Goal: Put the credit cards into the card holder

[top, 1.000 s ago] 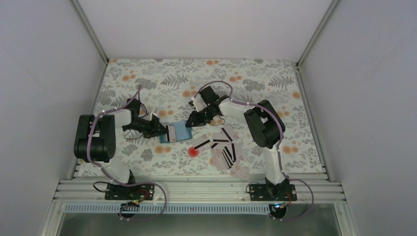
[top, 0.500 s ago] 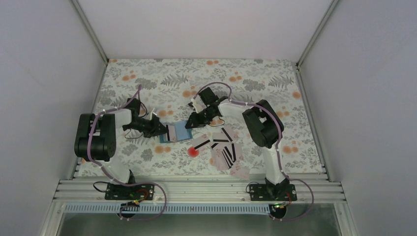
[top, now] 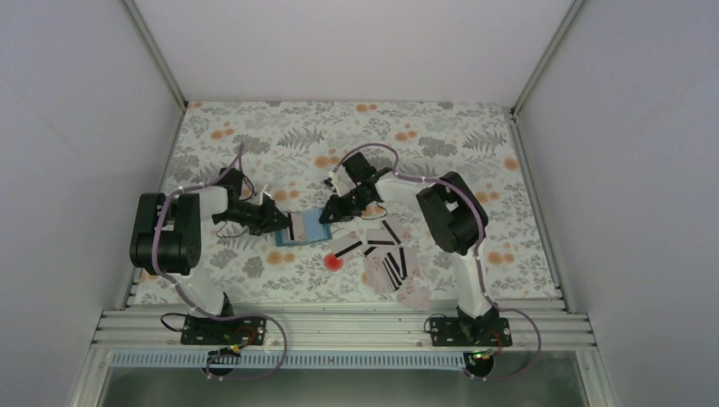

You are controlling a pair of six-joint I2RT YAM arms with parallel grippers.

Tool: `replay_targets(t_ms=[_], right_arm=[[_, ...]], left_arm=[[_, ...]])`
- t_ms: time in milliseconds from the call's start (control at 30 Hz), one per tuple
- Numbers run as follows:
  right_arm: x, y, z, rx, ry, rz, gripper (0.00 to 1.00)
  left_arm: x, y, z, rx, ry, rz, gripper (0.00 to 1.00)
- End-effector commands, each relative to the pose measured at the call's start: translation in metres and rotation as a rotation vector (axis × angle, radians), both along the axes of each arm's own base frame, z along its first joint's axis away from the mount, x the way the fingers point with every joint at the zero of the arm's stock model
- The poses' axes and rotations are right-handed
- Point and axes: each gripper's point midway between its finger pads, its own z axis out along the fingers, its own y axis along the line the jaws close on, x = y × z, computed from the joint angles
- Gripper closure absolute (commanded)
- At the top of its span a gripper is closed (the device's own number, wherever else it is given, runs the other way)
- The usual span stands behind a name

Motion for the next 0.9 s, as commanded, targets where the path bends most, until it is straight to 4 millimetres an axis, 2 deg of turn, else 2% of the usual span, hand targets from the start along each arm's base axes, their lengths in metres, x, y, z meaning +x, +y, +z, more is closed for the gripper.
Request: replay_targets(t_ms=[0,867], right_arm=[[-0.013,-0.003,-0.021,-0.042,0.033,0.020,0.82],[-0.016,-0.003,-0.025,-0.044,0.043,0.026,0.82]], left_arm=[[0.008,-0.001,0.003,-0.023,-0.042,-0.011,0.98],[0.003,-0.002,-0.009,-0.028,-0.051,-0.008,0.98]])
